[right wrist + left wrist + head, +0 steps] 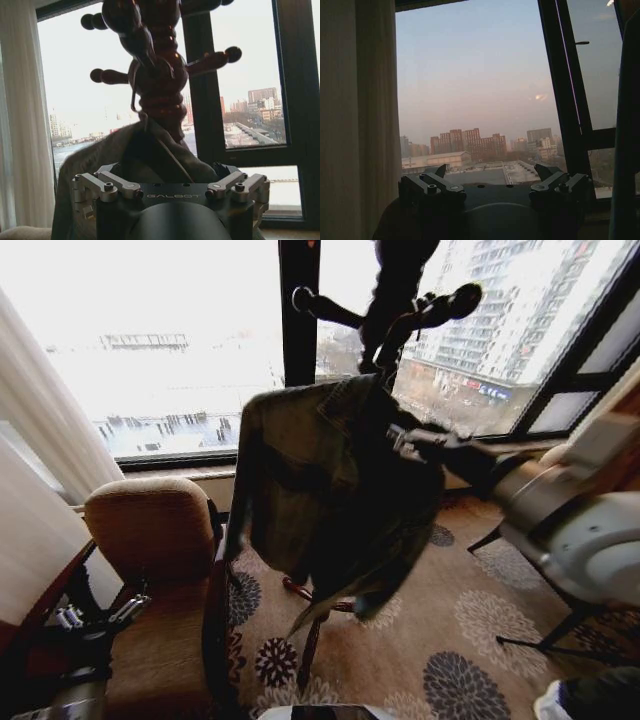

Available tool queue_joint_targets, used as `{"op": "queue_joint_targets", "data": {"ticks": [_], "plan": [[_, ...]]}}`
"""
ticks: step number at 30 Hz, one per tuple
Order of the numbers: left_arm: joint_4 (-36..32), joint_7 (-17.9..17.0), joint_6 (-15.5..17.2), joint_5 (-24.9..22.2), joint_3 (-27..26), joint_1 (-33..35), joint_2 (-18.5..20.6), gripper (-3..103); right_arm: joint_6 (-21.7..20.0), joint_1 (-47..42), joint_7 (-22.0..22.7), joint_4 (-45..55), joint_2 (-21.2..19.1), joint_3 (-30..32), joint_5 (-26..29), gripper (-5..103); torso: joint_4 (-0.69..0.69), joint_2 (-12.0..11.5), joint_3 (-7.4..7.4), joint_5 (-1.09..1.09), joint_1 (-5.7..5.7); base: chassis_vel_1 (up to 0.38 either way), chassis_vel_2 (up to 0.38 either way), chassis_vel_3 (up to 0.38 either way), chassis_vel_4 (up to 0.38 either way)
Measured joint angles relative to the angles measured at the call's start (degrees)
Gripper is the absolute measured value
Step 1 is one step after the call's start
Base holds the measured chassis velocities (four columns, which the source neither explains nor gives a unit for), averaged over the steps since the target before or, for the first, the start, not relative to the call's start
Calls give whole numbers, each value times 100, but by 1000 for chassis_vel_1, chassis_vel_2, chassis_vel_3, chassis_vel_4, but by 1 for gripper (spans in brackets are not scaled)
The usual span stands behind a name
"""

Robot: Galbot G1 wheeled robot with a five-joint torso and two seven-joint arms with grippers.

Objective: Pick up the clothes from the bed and hang them on the clothes hanger.

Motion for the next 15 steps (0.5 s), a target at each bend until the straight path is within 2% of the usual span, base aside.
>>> {"op": "queue_joint_targets", "data": {"ticks": [5, 15], "plan": [[0, 0, 1, 0, 0, 0, 0, 100, 37, 350, 13, 1, -209, 140, 312, 100, -1, 0, 0, 0, 0, 0, 0, 0, 0], [0, 0, 1, 0, 0, 0, 0, 100, 17, 459, 6, -1, -269, 178, 333, 100, -1, 0, 0, 0, 0, 0, 0, 0, 0]]}}
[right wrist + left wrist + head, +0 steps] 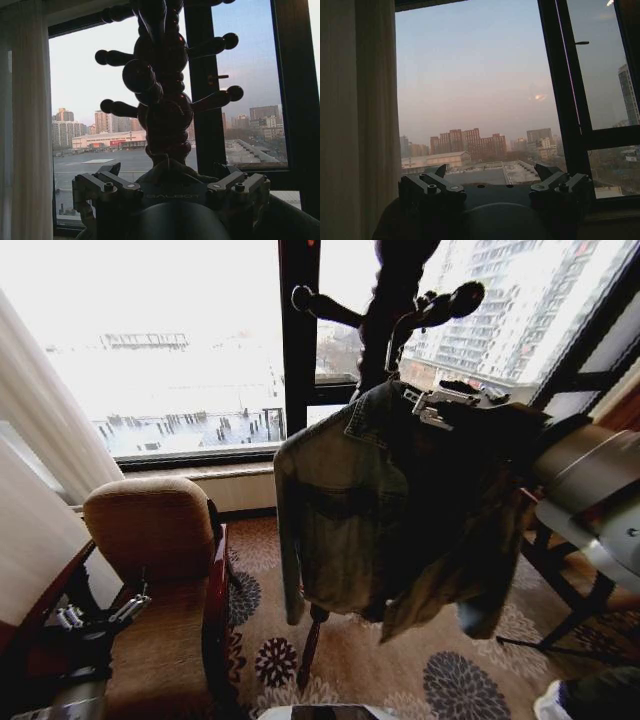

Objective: Pick up the clothes from the bed and hang them on the clothes hanger.

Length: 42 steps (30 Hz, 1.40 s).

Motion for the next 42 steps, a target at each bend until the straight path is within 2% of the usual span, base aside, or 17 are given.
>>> {"op": "queue_joint_targets", "data": {"ticks": [27, 42], "plan": [[0, 0, 0, 0, 0, 0, 0, 100, -55, -6, 1, -4, 38, -5, -48, 100, 0, 0, 0, 0, 0, 0, 0, 0, 0], [0, 0, 0, 0, 0, 0, 1, 100, -56, 0, 1, -3, 40, -6, -50, 100, 0, 0, 0, 0, 2, 144, -140, -144, 161]]}}
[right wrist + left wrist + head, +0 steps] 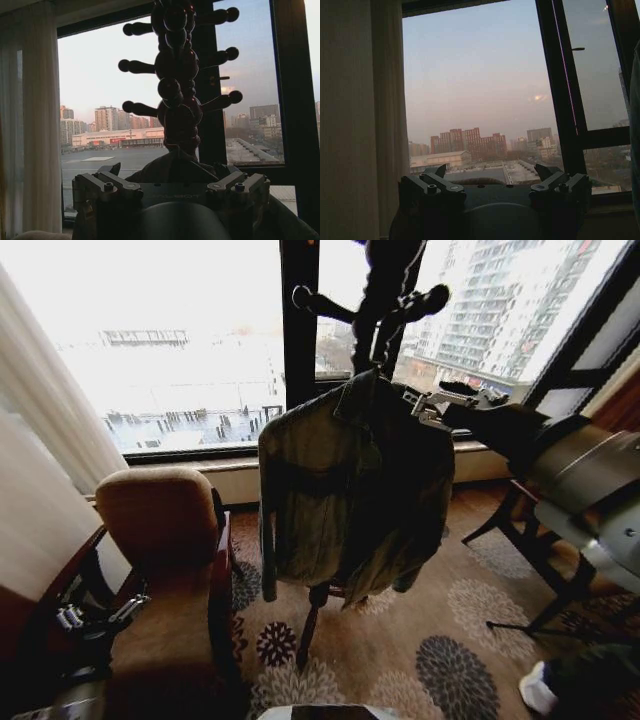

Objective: Pick up the clothes from the bed and hang them on the clothes hanger.

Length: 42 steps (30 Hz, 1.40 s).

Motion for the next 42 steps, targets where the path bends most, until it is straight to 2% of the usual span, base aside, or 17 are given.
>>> {"op": "queue_joint_targets", "data": {"ticks": [14, 27, 28, 29, 35, 40, 42], "plan": [[0, 0, 0, 0, 0, 2, -1, 100, 1, 1, 0, 2, 0, 1, 0, 100, -1, 6, -5, 1, -11, 294, -296, -276, 283], [0, 0, 0, 0, 0, -1, 0, 100, 2, -116, -20, -10, 62, 2, -131, 100, 2, -5, 5, -1, 11, -8, 13, -6, 0], [0, 1, 0, 0, -1, -1, 0, 100, 1, -214, -35, -12, 107, 4, -198, 100, 2, -6, 4, 5, 9, 0, 0, 0, 0], [0, 0, 0, 0, 0, -1, 0, 100, 2, -300, -53, -19, 149, 11, -293, 100, 0, -3, 2, -3, 4, 0, 0, 0, 0], [0, 0, 0, 0, -1, 1, -1, 100, 1, -851, -226, -40, 468, 63, -942, 100, -2, 5, -4, 1, -10, 0, 0, 0, 0], [0, 0, 0, 0, 0, 1, 0, 100, -15, -1638, -473, -92, 929, 142, -1879, 100, 2, 0, 1, 1, 1, 0, 0, 0, 0], [0, 0, 0, 0, 0, 0, 0, 100, -19, -1780, -517, -102, 1012, 155, -2047, 100, 1, -1, 1, 1, 2, 0, 0, 0, 0]]}}
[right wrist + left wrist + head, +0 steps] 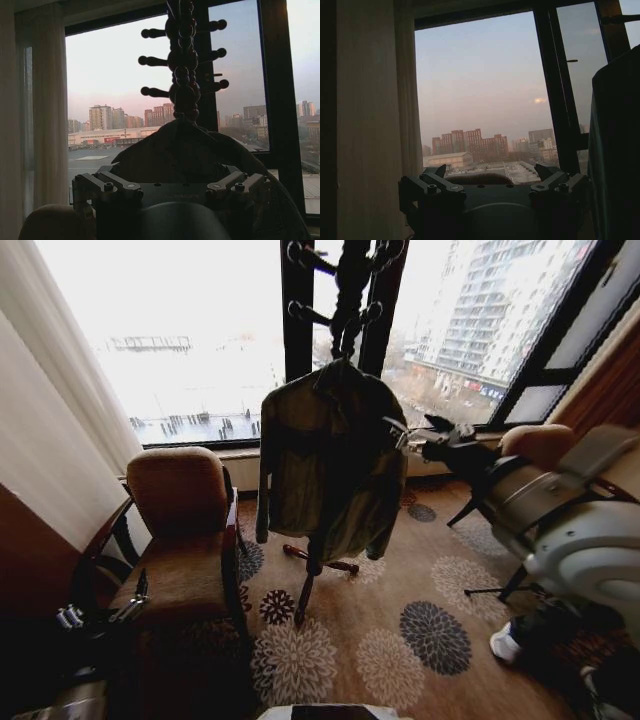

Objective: Pick up the clothes from the bed and hang them on the clothes hanger.

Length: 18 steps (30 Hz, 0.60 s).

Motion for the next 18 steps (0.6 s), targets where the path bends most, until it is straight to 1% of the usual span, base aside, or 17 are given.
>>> {"op": "queue_joint_targets", "data": {"ticks": [3, 4, 5, 7, 9, 10, 11, 12, 13, 16, 17, 18], "plan": [[0, 0, 0, 0, 0, 0, 0, 100, -10, -413, -135, -18, 249, 44, -505, 100, 0, 0, 0, 0, -1, 0, 0, 0, 0], [0, 0, 0, 0, 0, 0, 0, 100, -10, -413, -135, -18, 249, 44, -505, 100, 0, 0, 0, 0, -1, 0, 0, 0, 0], [0, 0, 0, 0, 0, 0, 0, 100, -12, -528, -166, -22, 314, 52, -619, 100, -1, 1, -1, 0, -2, 0, 0, 0, 0], [0, 0, 0, 0, 0, 0, 0, 100, -17, -852, -267, -35, 503, 86, -1007, 100, -2, 2, -2, -1, -5, 0, 0, 0, 0], [0, 0, 0, 0, 0, 0, 0, 100, -22, -1080, -336, -45, 639, 108, -1274, 100, -2, 3, -3, 0, -6, 0, 0, 0, 0], [0, 0, 0, 0, 0, 0, 0, 100, -22, -1080, -336, -45, 639, 108, -1274, 100, -2, 3, -3, 0, -6, 0, 0, 0, 0], [0, 0, 0, 0, 0, 0, 0, 100, -25, -1219, -380, -52, 716, 122, -1438, 100, -2, 3, -3, 0, -5, 0, 0, 0, 0], [0, 0, 0, 0, 0, 0, 0, 100, -27, -1310, -393, -63, 749, 123, -1480, 100, -3, 2, -2, 1, -5, 0, 0, 0, 0], [0, 0, 0, 0, 0, 0, 0, 100, -22, -1365, -414, -74, 783, 128, -1559, 100, 0, 2, -2, -4, -4, 0, 0, 0, 0], [0, 0, 0, 0, 0, 0, 0, 100, 33, -1664, -535, -152, 1002, 134, -1985, 100, 0, 2, -2, 0, -3, 0, 0, 0, 0], [0, 0, 0, 0, 0, 0, 0, 100, 33, -1664, -535, -152, 1002, 134, -1985, 100, 0, 2, -2, 0, -3, 0, 0, 0, 0], [0, 0, 0, 0, 0, 0, 0, 100, 64, -1800, -593, -187, 1107, 139, -2185, 100, -1, 2, -2, -1, -3, 0, 0, 0, 0]]}}
